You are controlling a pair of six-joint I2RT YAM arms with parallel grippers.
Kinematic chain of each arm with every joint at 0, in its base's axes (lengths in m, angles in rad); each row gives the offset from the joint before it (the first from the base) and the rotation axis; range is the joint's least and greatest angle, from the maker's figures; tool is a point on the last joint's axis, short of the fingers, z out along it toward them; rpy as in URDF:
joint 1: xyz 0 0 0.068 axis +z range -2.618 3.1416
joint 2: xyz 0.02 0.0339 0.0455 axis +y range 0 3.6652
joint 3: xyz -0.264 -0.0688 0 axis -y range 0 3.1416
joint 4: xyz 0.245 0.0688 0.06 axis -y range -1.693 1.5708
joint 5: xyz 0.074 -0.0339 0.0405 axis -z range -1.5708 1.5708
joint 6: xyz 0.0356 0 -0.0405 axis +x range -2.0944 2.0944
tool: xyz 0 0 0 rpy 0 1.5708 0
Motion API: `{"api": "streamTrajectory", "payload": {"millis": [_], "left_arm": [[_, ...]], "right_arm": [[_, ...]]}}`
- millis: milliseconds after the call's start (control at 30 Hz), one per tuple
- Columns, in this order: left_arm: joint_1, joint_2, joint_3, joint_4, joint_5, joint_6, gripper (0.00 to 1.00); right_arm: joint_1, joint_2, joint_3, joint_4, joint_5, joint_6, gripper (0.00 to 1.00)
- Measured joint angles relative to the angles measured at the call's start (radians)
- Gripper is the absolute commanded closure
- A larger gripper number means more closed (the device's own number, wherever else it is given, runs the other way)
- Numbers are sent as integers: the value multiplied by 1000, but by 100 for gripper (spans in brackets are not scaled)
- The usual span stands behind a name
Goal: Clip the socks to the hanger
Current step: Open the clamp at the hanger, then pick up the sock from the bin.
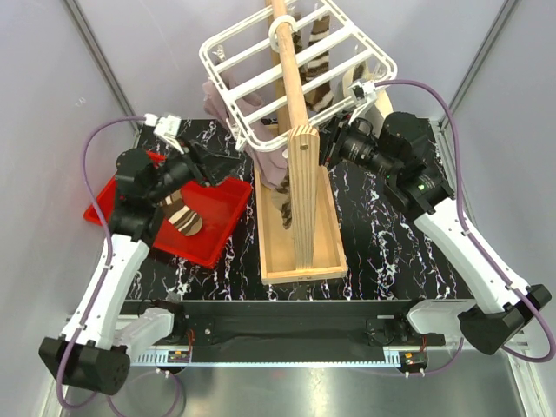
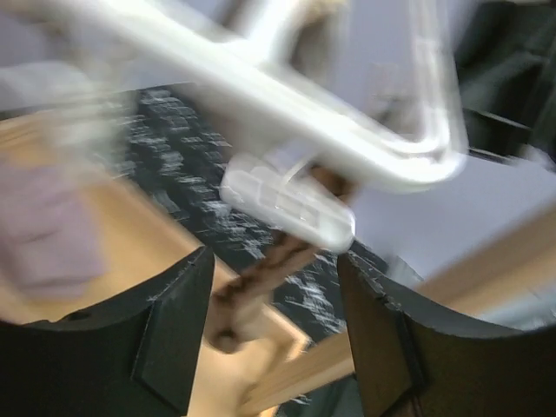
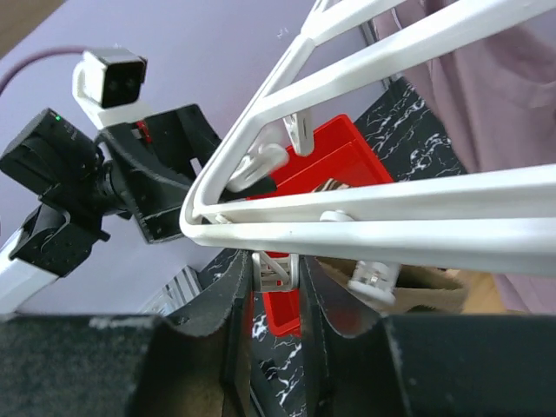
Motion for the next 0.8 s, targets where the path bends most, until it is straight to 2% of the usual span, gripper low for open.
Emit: {"api": "streamTrajectory", "payload": {"millis": [100, 133, 367, 533, 667, 800], "left_arm": [[106, -45, -42, -117, -84, 14, 36], [122, -51, -61, -143, -90, 15, 32], [96, -69, -98, -171, -83, 32, 30], [94, -128, -89, -185, -145, 65, 31], [94, -153, -66, -269, -281, 67, 32], [94, -158, -48, -374, -500, 64, 16]], "right_arm": [[-10, -2, 10, -16, 19, 0, 100], [-10, -2, 13, -16, 23, 0, 100], [-10, -4, 13, -14, 25, -1, 100], [-10, -4, 17, -14, 24, 0, 100], [-11, -5, 19, -14, 26, 2, 100], [-11, -9, 19, -15, 27, 3, 100]]}}
